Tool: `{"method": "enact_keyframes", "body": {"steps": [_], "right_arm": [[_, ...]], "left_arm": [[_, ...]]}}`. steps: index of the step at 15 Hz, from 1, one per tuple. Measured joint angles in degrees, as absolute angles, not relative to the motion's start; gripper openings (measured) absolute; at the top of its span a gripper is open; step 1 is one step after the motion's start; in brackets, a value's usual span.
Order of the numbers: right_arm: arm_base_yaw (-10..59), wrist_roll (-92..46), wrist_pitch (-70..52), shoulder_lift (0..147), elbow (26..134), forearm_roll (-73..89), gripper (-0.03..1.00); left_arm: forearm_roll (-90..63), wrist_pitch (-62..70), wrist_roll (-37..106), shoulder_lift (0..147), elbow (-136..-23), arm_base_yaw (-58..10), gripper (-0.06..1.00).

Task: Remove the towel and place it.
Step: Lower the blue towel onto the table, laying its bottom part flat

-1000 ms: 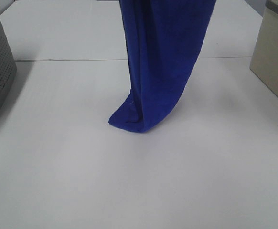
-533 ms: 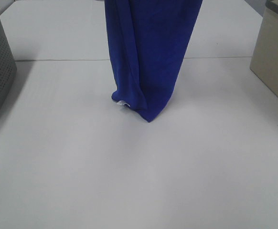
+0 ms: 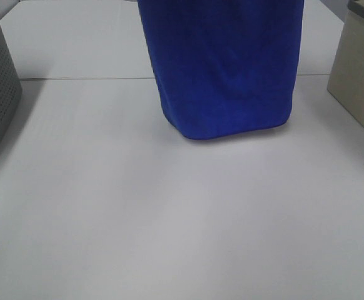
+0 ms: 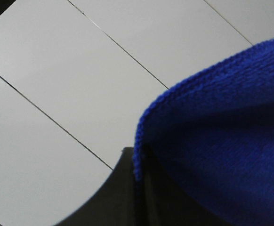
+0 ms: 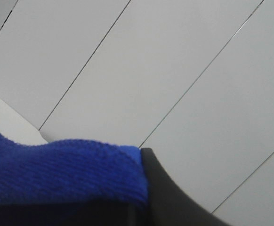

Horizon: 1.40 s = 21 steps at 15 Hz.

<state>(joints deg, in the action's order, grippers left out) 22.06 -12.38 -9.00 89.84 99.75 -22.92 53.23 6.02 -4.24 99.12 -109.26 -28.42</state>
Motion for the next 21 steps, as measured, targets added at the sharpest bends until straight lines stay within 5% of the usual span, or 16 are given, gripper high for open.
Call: {"method": "enact_keyframes", "body": {"steps": [8,15,21], "right_arm": [[21.4,-12.4,3.8,100.6,103.2,-20.6,0.02],[19.1,-10.4,5.6,118.1,126.6,-11.6,0.02],[16.7,-8.3,-3.9,120.1,127.4,-9.2,0.02]], "left_arm": [[52.3,-9.6,-4.4,107.3,-112.5,-19.8,0.0],[50.5,-13.5,-4.3,131.2,-148.3,-15.5,0.0],[48.9,-3.2,-9.4,138.9,-156.9,-16.2,0.0]]}}
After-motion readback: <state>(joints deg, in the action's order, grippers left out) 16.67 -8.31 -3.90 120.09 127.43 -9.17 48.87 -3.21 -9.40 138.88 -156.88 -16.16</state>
